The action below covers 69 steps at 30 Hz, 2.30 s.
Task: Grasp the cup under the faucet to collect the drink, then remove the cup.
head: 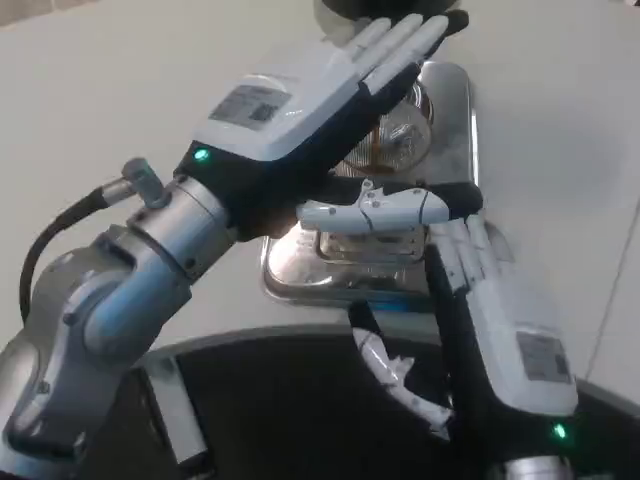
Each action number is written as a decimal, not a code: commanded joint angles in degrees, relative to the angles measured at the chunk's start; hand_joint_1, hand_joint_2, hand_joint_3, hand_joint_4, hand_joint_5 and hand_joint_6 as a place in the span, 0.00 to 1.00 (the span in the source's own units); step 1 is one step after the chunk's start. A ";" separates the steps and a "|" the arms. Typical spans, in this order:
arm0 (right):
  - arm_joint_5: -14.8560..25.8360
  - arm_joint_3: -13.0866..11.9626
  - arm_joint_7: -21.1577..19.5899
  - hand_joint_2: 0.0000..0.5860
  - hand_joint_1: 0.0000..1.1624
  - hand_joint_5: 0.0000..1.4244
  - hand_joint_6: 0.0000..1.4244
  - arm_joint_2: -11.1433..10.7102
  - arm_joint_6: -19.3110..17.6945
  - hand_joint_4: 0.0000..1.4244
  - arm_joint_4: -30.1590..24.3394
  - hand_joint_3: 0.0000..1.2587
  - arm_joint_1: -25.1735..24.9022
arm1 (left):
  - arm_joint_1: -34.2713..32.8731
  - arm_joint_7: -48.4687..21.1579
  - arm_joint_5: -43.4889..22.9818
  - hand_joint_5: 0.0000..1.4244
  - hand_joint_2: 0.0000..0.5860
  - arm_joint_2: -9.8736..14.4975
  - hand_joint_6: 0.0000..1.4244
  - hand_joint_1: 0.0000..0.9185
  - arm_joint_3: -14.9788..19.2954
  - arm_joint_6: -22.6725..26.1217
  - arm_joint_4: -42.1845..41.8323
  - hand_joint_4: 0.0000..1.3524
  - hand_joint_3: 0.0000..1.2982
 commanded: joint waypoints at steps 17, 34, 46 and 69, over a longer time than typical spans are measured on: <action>12.80 -4.16 -4.59 0.55 0.51 0.00 0.00 4.24 -2.62 0.00 9.09 0.00 -5.79 | 1.46 -1.41 0.75 0.00 0.27 1.18 0.00 0.00 -0.78 0.37 3.83 0.00 0.00; 15.14 -3.06 -3.09 0.49 0.56 0.00 0.00 6.08 -0.92 0.00 9.65 0.00 -9.67 | 2.04 -0.67 0.90 0.00 0.27 1.56 0.00 0.00 1.09 -0.28 4.55 0.00 0.00; 17.04 -4.68 -3.29 0.50 0.57 0.00 0.00 7.09 -0.99 0.00 12.65 0.00 -11.83 | 5.71 5.88 -0.84 0.00 0.27 0.16 0.00 0.00 7.38 2.55 4.00 0.00 0.00; 18.92 -7.91 1.61 0.48 0.58 0.00 0.00 5.17 1.42 0.00 13.28 0.00 -17.87 | 21.20 7.94 -3.18 0.00 0.26 1.56 0.00 0.00 14.51 7.73 4.43 0.00 0.00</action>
